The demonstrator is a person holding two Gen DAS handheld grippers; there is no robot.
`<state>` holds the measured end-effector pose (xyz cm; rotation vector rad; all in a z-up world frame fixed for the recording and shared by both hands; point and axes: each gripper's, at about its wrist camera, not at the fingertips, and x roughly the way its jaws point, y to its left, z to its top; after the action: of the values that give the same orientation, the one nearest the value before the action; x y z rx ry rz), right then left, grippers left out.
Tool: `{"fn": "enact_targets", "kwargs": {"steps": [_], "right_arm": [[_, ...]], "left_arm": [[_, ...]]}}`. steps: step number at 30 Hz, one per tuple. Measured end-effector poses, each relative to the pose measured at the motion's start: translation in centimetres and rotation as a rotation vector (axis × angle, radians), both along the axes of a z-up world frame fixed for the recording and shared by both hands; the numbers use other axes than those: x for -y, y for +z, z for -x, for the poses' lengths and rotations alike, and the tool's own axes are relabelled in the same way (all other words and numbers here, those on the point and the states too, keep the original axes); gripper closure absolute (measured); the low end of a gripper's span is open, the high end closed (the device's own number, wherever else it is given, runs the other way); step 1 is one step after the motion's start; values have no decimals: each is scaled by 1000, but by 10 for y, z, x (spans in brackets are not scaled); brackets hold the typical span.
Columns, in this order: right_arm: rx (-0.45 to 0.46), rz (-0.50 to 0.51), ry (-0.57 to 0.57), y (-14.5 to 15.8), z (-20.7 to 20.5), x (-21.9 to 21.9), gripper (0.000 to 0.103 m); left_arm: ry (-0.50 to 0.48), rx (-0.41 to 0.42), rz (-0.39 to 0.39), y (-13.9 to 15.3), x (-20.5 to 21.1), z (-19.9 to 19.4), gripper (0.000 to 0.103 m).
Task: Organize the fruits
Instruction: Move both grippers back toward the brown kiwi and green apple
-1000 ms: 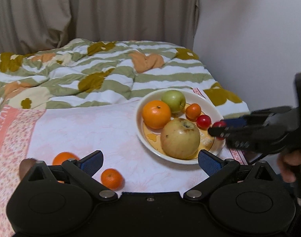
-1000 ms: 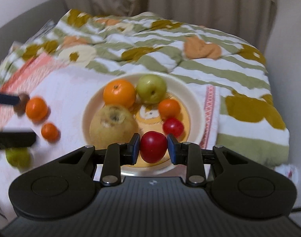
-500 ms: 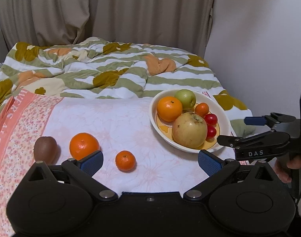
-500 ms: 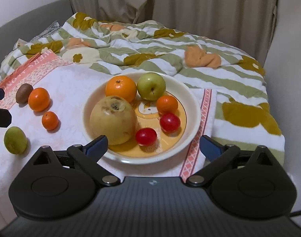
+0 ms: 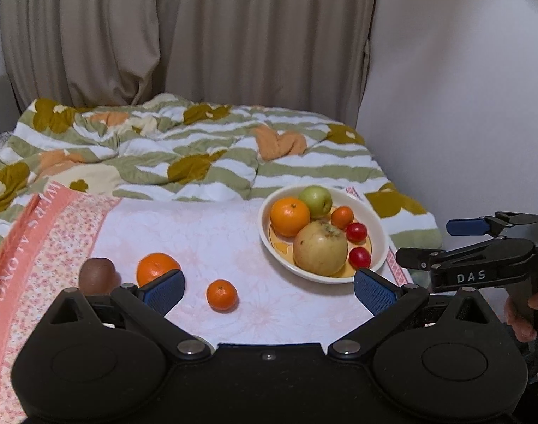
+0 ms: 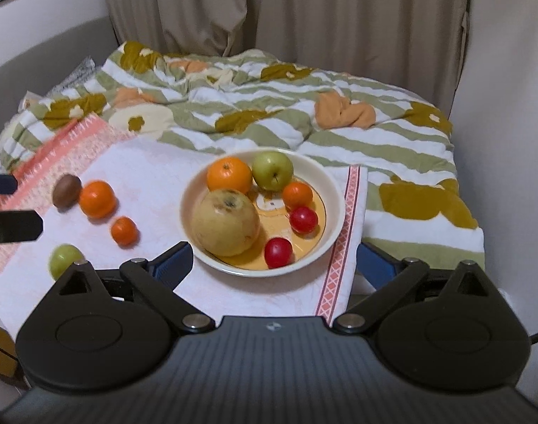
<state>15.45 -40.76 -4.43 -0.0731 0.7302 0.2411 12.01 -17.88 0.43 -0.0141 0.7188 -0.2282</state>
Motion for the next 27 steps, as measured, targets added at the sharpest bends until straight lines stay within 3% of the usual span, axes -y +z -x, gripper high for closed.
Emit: {"fn": "enact_targets", "kwargs": {"steps": [13,20,27], "right_arm": [[62,-49,11,65,46,-28,0],[70,-66,-41,73,59,-66,0],[31,-95,-161,66,66,-113,0]], "left_arm": [[85,84,-65,37,-48,42,0],[119,118,-36,40,-105,46,0],[64,145,-75,36,-156,32,0]]}}
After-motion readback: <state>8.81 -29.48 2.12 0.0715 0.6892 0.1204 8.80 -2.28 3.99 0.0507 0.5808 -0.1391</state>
